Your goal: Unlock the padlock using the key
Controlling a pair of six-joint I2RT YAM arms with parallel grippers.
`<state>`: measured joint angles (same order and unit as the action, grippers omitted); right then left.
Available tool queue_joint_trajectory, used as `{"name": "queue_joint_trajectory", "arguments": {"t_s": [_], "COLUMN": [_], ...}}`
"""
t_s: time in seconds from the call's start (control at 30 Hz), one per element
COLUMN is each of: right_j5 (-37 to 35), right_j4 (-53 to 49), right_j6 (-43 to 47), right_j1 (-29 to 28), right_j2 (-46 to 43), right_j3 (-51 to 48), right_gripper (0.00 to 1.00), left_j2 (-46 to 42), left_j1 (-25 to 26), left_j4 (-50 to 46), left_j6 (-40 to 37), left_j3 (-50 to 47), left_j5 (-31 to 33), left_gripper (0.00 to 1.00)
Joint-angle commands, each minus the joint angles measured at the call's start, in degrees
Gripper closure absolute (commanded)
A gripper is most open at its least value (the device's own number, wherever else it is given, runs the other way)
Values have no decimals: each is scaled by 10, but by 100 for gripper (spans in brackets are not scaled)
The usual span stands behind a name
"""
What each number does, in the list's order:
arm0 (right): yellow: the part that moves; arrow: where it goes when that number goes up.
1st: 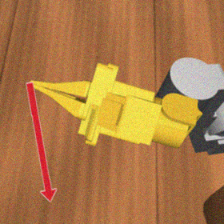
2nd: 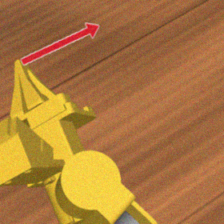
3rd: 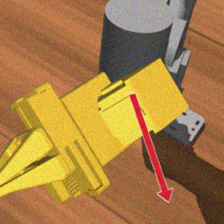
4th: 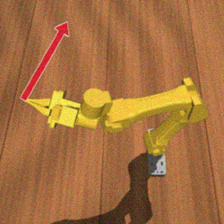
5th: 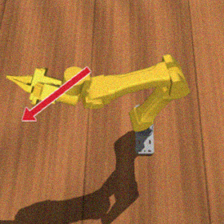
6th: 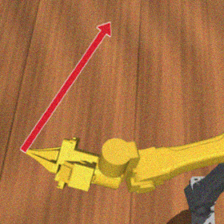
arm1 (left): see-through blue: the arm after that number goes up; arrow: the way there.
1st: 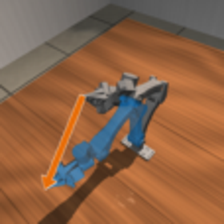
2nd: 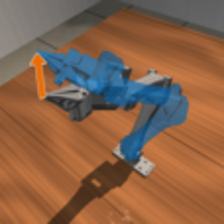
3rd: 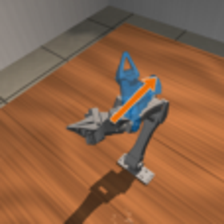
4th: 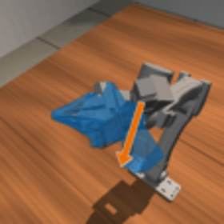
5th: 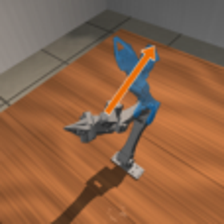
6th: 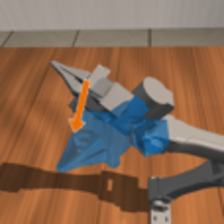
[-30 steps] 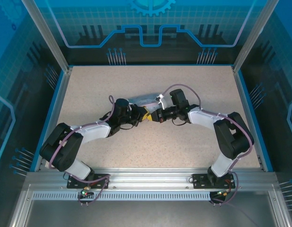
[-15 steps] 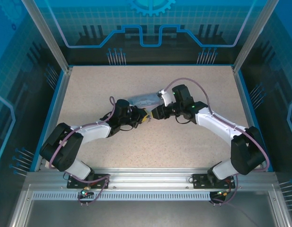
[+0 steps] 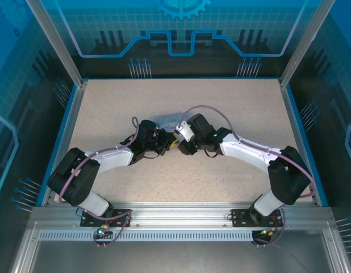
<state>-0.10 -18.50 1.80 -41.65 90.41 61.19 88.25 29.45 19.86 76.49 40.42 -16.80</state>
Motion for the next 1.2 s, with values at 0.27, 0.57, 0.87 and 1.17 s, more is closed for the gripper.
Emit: {"name": "queue_joint_trajectory", "arguments": {"t_s": [0.27, 0.57, 0.87, 1.17], "right_j5": [-22, -4, 488, 394], "right_j4": [-10, -12, 184, 197], "right_j6": [20, 8, -215, -240], "right_j1": [-19, -15, 145, 155], "right_j2": [57, 72, 53, 4], "right_j3": [48, 61, -20, -95], "right_gripper": [68, 100, 95, 56], "left_j2": [7, 11, 26, 26], "left_j1": [0, 0, 1, 2], "left_j4": [6, 11, 36, 17], "left_j6": [-4, -3, -24, -53], "left_j3": [21, 19, -1, -9], "left_j5": [-14, -15, -3, -2], "left_gripper": [100, 100, 100, 49]}}
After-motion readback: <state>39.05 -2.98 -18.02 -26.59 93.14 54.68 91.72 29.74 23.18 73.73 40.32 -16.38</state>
